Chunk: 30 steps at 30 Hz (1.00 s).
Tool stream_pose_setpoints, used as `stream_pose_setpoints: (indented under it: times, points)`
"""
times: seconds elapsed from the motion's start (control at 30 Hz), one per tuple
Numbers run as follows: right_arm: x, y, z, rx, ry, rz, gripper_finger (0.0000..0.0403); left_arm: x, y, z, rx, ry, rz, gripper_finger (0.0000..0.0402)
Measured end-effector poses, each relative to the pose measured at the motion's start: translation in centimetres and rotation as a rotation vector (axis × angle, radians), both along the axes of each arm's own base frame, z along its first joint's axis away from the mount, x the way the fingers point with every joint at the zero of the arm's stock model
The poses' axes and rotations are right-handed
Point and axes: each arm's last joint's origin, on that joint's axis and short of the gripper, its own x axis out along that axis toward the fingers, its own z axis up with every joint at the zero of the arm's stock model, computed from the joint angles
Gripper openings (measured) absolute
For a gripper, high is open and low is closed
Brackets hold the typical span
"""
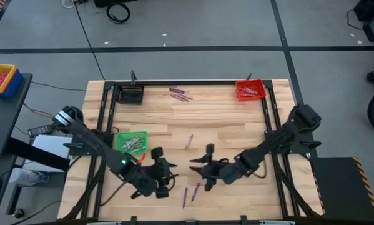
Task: Sort crayons
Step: Put the violet crayon into the black bin
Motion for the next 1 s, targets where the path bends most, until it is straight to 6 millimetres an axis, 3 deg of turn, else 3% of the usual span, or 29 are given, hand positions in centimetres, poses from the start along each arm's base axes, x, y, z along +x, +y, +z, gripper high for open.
stream_pose_setpoints:
  times: [0.23, 0.37, 0.57, 0.77, 1.0]
  points:
    - [-4.9, 0.3, 6.5, 0.038, -0.149, -0.08, 0.0123, 3.9, 0.5, -6.5, 0.01, -0.067, -0.004, 0.0172]
    - [-7.1, 0.7, 8.4, 0.133, -0.202, -0.066, 0.0123, 6.8, 1.7, -9.8, 0.023, -0.085, -0.019, 0.0172]
    - [-8.5, 1.6, 7.4, 0.13, -0.176, -0.022, 0.0123, 10.3, 3.7, -14.4, -0.016, -0.101, -0.038, 0.0172]
    - [-8.0, 1.8, 6.6, 0.12, -0.156, -0.014, 0.0123, 10.5, 4.9, -15.9, -0.049, -0.059, 0.004, 0.0172]
    - [-7.6, 1.7, 6.4, 0.115, -0.142, -0.006, 0.0123, 10.4, 4.4, -17.9, -0.087, -0.021, 0.002, 0.0172]
